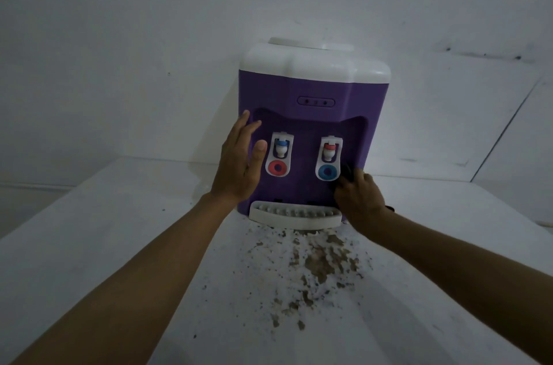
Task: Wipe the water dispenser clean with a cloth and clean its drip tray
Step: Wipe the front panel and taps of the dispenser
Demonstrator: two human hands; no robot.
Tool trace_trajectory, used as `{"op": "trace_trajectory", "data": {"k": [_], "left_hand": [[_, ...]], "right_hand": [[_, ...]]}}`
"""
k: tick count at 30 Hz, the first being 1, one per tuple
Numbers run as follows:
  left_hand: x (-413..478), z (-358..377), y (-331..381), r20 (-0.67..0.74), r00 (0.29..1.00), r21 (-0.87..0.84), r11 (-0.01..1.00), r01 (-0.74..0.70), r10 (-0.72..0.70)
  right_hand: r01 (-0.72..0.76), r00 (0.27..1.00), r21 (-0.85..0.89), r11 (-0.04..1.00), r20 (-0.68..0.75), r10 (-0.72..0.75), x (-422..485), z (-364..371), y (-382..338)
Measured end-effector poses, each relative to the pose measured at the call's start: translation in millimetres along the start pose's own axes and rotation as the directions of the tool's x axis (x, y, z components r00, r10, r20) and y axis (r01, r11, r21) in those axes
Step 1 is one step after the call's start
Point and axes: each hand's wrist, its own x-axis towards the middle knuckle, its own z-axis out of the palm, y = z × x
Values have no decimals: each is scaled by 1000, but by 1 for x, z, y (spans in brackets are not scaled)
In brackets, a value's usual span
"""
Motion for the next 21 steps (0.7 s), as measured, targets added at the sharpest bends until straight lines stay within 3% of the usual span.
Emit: {"op": "trace_trajectory", "data": {"k": [7, 21], "left_hand": [[-1, 3, 2, -4, 1000, 19, 1000, -3, 3], [-5, 11, 0, -9, 1000, 68, 998, -2, 3]], "right_hand": [[-88, 927, -5, 996, -366, 80, 12, -53, 56], [-62, 877, 143, 988, -464, 122, 6, -19, 35]]}}
